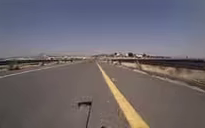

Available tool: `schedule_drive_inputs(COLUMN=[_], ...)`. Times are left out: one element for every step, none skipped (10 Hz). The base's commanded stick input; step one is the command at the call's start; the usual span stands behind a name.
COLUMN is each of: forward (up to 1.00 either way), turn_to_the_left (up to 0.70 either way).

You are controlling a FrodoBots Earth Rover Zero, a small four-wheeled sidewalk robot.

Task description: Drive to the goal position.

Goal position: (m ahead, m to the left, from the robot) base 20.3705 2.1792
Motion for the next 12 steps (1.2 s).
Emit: schedule_drive_inputs(forward=[1.00,1.00,1.00,1.00,1.00,1.00,1.00,1.00,1.00,1.00,1.00,1.00], turn_to_the_left=[-0.01,-0.01,-0.01,-0.01,-0.01,-0.01,0.03,0.01,-0.01,-0.01,-0.01,-0.01])
